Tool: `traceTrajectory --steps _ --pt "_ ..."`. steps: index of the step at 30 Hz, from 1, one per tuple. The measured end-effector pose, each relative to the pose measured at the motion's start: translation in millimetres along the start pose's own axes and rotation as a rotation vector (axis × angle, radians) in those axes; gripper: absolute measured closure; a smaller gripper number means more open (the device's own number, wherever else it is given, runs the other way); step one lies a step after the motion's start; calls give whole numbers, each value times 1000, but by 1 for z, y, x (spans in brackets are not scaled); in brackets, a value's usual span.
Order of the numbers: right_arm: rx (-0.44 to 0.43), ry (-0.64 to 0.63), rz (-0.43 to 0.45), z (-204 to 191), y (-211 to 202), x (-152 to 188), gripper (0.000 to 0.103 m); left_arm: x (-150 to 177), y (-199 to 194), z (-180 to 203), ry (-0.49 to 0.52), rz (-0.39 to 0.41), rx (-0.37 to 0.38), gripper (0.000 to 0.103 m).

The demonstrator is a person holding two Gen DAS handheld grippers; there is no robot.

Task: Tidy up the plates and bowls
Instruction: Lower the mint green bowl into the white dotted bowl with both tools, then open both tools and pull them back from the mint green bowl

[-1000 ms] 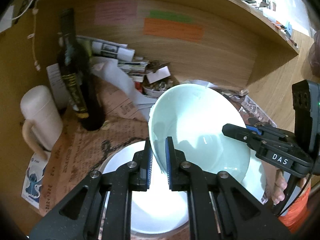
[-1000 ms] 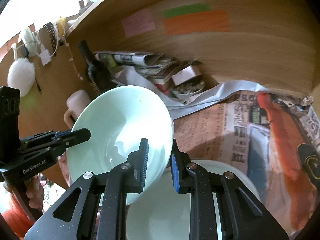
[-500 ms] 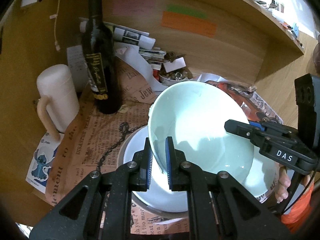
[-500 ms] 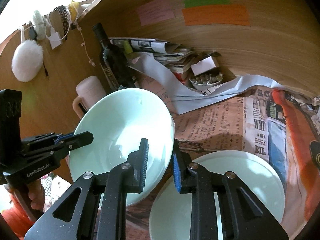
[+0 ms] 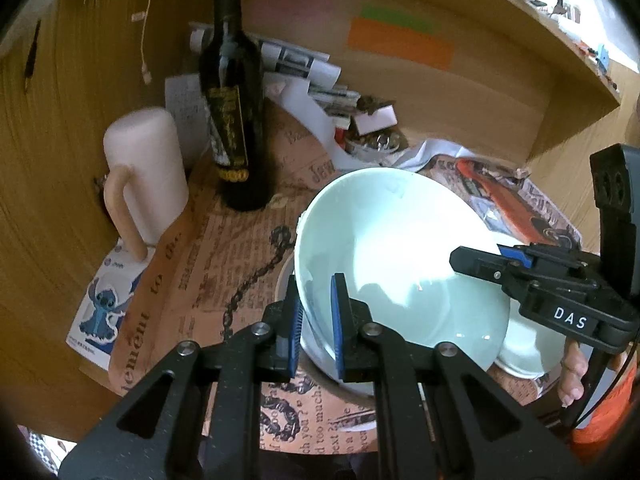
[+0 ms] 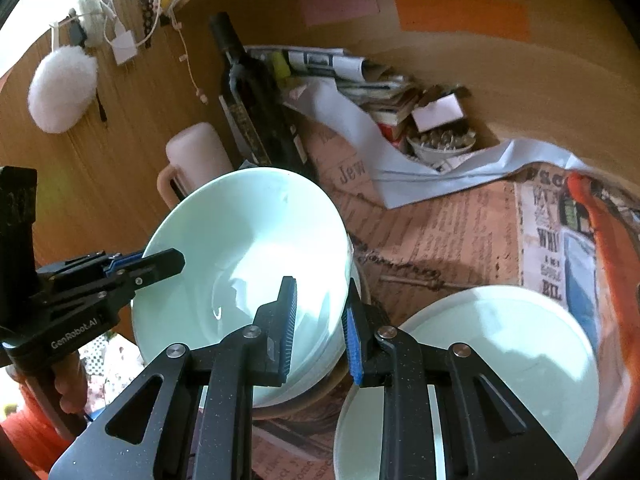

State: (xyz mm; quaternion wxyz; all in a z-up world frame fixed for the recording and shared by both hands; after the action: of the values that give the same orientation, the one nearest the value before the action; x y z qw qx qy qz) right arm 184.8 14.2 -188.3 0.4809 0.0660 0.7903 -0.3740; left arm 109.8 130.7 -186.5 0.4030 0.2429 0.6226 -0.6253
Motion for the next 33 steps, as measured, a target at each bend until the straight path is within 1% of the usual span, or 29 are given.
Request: traceTrajectory --steps 5,10,16,18,20,24,27,29,31,33 --pt "5 -2 -30 -1 7 7 81 10 8 -4 -4 -30 -6 92" --pt "17 -34 -34 -3 9 9 81 15 14 -9 -9 -49 -3 92" --pt "67 -109 -18 -5 9 8 81 16 14 -9 2 -45 -2 92" --pt "67 -116 -18 -5 9 8 79 15 14 -9 -3 -47 2 91" --pt "75 -127 -20 -6 9 8 79 16 14 -9 -7 -50 6 88" --pt "88 -146 -29 -6 10 7 79 16 15 -9 -16 -62 16 87" --pt "83 -142 -36 -6 10 7 79 16 15 -11 -25 -68 25 87" --pt "76 -135 -40 -5 10 7 79 16 14 -13 -20 -64 16 86" --pt "72 -129 -36 -5 8 5 79 10 6 -15 -7 -26 -4 79" --pt "62 -122 -37 -5 7 4 79 1 -3 -18 -11 24 -11 56"
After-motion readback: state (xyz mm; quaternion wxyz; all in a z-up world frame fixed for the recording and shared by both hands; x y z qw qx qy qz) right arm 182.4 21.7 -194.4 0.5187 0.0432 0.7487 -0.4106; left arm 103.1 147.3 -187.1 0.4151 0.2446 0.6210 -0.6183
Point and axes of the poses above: each gripper's, at about its wrist camera, not at the fingertips, and y roughly the way its jaws point, z to its right, x to its underside, the point moved 9 cm from there along y, roughly the way its jaws point, and after that the axes turned 7 degrees about z, right-handed, at the moved point
